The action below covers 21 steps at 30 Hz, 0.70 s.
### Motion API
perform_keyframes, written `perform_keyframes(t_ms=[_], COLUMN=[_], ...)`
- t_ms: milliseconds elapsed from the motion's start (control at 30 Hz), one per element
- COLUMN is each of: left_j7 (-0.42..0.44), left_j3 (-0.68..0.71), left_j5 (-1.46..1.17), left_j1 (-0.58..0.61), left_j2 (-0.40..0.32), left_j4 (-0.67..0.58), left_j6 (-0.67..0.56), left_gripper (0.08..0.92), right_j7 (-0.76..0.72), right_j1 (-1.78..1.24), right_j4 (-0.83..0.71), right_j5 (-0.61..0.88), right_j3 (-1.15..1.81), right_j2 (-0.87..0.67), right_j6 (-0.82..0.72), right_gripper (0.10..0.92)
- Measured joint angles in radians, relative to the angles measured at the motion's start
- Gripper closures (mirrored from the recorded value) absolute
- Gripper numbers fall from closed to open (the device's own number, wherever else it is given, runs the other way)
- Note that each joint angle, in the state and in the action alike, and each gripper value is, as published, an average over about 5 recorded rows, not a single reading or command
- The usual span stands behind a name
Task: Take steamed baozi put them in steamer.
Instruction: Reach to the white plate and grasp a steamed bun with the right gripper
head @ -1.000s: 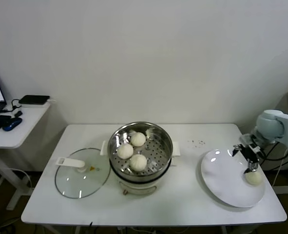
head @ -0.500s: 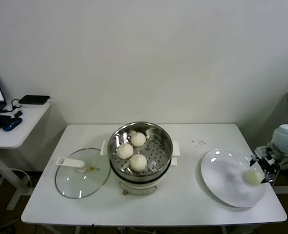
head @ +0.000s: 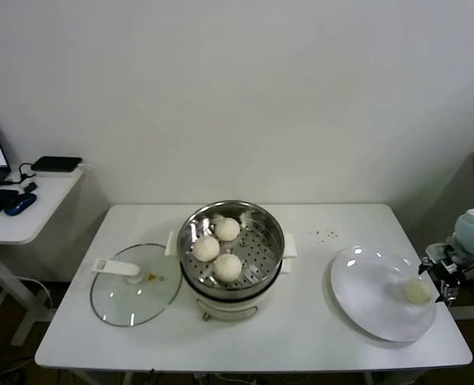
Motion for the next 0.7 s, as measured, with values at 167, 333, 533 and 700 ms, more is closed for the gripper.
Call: perform_keyframes(t_ms=[167, 333, 533, 700], left_j7=[0.000, -0.001, -0.001, -0.001], left_j3=[0.000, 0.001, 0.001, 0.000], left_j5=[0.001, 0.002, 0.002, 0.002], left_j1=[0.002, 0.003, 0.003, 0.004], left_j2=[0.000, 0.000, 0.000, 0.001], left_j4=[-0.002, -0.003, -0.008, -0.012], left_j6=[0.000, 0.000, 0.001, 0.001], left_gripper=[0.177, 0.177, 0.177, 0.177], right_j7=[0.003, 0.002, -0.001, -0.001], right_j1=[-0.017, -0.030, -0.038, -0.040], right_j4=[-0.009, -0.012, -0.012, -0.013], right_j5=[-0.010, -0.013, -0.010, -0.005], right_j3=[0.019, 0.031, 0.044, 0.048], right_j2=[0.008, 0.007, 0.010, 0.017], right_j6=[0.003, 0.005, 0.005, 0.005], right_gripper=[0.203, 0.203, 0.245, 0.347])
